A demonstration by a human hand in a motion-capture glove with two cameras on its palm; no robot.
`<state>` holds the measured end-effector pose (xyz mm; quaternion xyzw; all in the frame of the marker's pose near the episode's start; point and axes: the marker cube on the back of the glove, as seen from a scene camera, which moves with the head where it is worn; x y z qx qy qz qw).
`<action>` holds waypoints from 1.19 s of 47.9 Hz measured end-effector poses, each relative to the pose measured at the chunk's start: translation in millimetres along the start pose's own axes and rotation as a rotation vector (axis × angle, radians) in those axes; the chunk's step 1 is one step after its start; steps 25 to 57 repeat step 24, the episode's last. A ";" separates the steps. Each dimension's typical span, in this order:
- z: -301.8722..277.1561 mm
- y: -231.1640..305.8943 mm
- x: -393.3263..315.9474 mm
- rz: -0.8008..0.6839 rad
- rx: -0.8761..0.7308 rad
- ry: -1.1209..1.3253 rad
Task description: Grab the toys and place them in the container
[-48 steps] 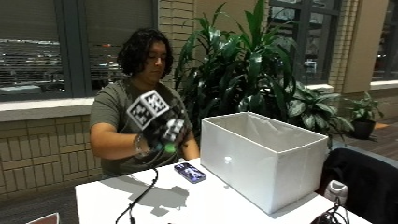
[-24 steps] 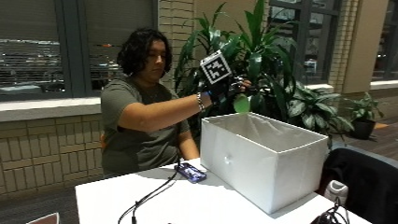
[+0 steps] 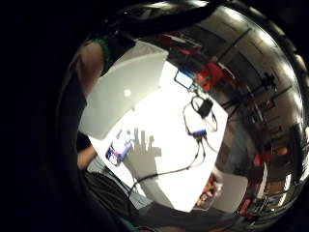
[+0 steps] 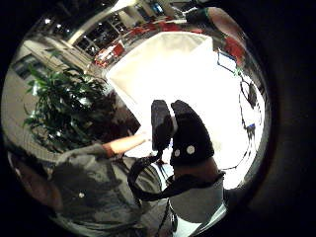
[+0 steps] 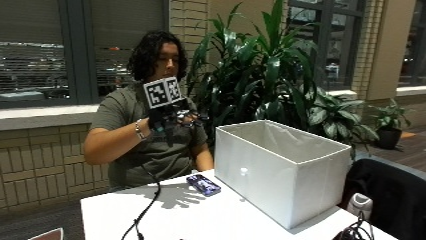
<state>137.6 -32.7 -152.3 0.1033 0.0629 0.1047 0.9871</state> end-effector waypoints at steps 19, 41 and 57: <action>72.1 130.8 21.2 0.211 -0.225 -0.102; 72.6 133.6 23.7 0.234 -0.222 -0.092; 72.6 133.6 23.7 0.234 -0.222 -0.092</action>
